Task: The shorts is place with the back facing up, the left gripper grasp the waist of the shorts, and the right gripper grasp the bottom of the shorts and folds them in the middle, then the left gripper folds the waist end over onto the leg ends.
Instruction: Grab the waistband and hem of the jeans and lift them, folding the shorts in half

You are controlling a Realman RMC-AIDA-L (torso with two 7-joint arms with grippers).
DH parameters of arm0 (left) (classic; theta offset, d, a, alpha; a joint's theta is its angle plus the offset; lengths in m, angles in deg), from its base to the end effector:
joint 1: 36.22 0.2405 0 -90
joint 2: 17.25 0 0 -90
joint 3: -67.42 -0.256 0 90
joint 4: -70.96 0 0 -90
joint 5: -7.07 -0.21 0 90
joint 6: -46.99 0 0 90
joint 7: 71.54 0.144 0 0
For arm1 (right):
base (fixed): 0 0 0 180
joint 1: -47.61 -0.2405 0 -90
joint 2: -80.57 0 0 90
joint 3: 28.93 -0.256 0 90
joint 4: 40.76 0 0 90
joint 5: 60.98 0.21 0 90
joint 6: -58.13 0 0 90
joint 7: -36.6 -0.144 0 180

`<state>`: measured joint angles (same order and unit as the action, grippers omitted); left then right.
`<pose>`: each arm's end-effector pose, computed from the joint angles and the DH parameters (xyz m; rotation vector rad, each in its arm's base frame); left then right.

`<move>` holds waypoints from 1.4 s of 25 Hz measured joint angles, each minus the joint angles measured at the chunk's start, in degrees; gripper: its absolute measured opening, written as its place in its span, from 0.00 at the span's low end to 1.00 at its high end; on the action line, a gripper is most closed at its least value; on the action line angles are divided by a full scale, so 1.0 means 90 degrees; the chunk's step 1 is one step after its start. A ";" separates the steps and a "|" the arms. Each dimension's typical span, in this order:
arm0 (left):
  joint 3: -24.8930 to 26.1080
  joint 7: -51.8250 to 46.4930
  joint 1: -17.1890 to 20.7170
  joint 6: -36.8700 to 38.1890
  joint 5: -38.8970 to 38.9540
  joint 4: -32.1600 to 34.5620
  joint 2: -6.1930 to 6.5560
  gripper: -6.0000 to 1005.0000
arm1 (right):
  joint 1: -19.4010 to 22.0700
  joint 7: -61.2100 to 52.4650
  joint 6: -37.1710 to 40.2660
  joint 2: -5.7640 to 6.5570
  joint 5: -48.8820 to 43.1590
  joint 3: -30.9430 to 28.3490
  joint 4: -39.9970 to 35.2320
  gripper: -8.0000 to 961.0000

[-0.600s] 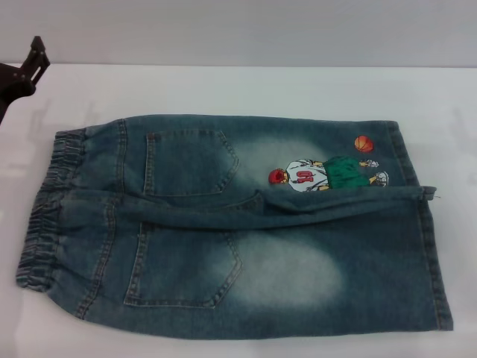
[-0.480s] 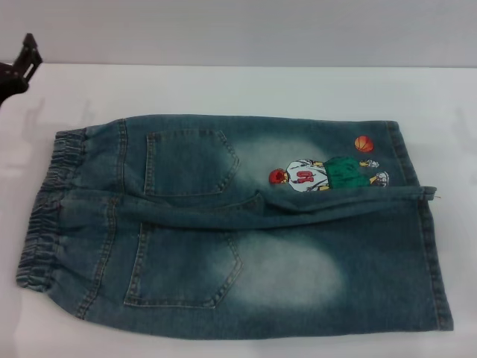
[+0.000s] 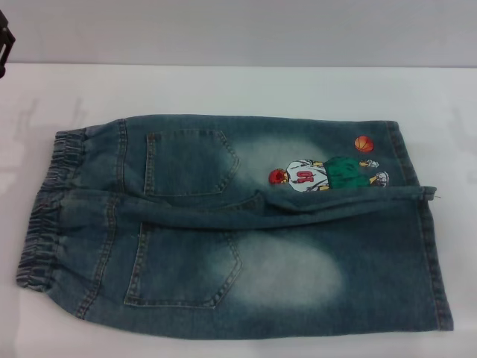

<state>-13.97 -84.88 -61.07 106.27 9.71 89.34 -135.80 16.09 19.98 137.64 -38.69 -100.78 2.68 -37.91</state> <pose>-0.3178 0.3715 0.0403 -1.4817 -0.4765 -0.7402 0.3175 0.3449 0.0280 -1.3843 0.5048 0.9006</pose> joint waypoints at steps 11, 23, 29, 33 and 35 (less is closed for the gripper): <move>-0.0247 -0.0086 -0.0187 0.0718 0.0353 -0.0400 -0.0003 0.79 | 0.0042 -0.0013 0.0004 -0.0013 -0.0004 -0.0027 0.0024 0.84; -0.0454 -0.4754 -0.0540 -0.0502 -0.3460 0.1405 0.0945 0.79 | 0.0154 -0.0019 -0.0049 -0.0019 0.0032 -0.0036 0.0112 0.84; 0.0970 -0.8229 -0.0541 0.0451 -0.7302 0.2397 0.1326 0.79 | 0.0154 -0.0019 -0.0064 -0.0010 0.0038 -0.0046 0.0100 0.84; 0.1933 -0.9271 -0.0628 0.1597 -0.8834 0.2469 0.1460 0.79 | 0.0130 -0.0019 -0.0021 -0.0003 0.0039 -0.0064 0.0039 0.84; 0.2515 -0.9900 -0.0652 0.2307 -0.9726 0.2482 0.1565 0.79 | 0.0126 -0.0019 -0.0008 0.0001 0.0039 -0.0068 -0.0028 0.84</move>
<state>8.67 -173.98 -66.94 127.04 -77.82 111.68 -121.72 17.22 19.81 137.57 -38.68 -100.43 2.07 -38.16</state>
